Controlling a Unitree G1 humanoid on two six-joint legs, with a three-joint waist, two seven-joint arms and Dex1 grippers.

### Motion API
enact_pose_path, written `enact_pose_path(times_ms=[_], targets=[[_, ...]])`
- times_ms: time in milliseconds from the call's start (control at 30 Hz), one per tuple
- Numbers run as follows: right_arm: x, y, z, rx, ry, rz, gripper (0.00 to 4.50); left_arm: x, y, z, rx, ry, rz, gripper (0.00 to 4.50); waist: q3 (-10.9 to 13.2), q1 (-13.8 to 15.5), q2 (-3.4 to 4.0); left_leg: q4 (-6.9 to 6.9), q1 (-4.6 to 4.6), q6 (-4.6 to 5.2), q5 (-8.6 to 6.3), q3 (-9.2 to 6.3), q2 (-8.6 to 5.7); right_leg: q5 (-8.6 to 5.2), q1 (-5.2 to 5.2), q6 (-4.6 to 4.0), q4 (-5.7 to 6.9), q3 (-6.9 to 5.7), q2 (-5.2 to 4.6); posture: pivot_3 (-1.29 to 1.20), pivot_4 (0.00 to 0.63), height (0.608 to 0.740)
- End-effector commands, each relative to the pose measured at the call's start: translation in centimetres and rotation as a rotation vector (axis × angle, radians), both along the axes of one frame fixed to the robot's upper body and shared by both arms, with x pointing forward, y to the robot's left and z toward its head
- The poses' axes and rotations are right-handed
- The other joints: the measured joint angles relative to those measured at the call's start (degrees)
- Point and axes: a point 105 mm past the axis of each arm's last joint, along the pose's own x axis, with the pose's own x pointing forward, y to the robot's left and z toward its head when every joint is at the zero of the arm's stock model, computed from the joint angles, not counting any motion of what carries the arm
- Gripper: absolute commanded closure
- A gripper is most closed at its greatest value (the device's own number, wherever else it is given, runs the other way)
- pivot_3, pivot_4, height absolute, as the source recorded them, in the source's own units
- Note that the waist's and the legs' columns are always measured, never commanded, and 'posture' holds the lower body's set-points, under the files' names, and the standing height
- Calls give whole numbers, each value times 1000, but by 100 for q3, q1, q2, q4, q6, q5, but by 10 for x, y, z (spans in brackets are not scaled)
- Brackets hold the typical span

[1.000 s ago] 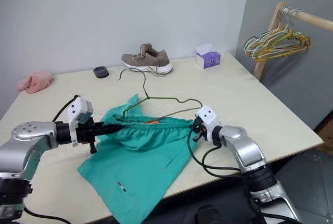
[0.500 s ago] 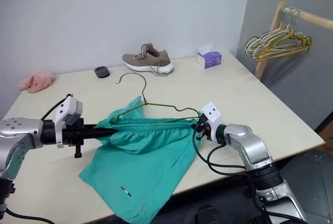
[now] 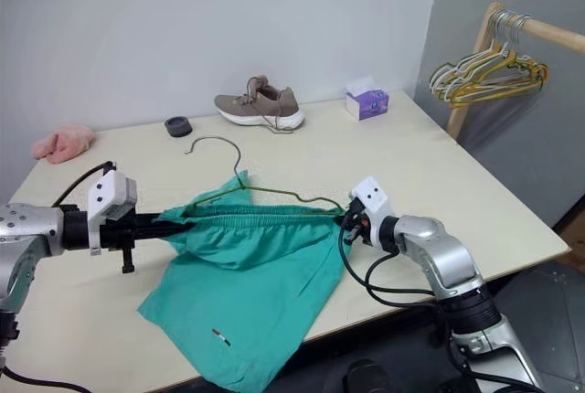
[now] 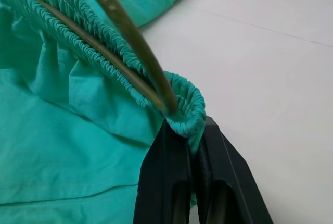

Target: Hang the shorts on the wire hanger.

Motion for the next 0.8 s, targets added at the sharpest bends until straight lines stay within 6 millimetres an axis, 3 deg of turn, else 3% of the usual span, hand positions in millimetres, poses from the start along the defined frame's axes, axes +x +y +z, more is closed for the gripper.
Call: enact_pose_path(times_ms=[33,533,800], targets=[[14,-59,-8,-122,5,-199,4425,8,45,18,128,-77,169,4500,0,7,0,0,0,0,0,0,0,0,0,0,0,0,0,-239,0,740],[-7,-63,-15,-245,-40,-88,4425,19,70,21,276,-181,246,4500,0,35,0,0,-1,1,-1,0,1,-13,0,23,-1,-1,0,-237,0,740],[-4,-75,-7,-316,-135,-76,4425,24,84,21,367,-243,306,4500,0,80,-1,0,-1,1,-1,0,1,-15,0,25,-2,-1,0,-232,0,740]])
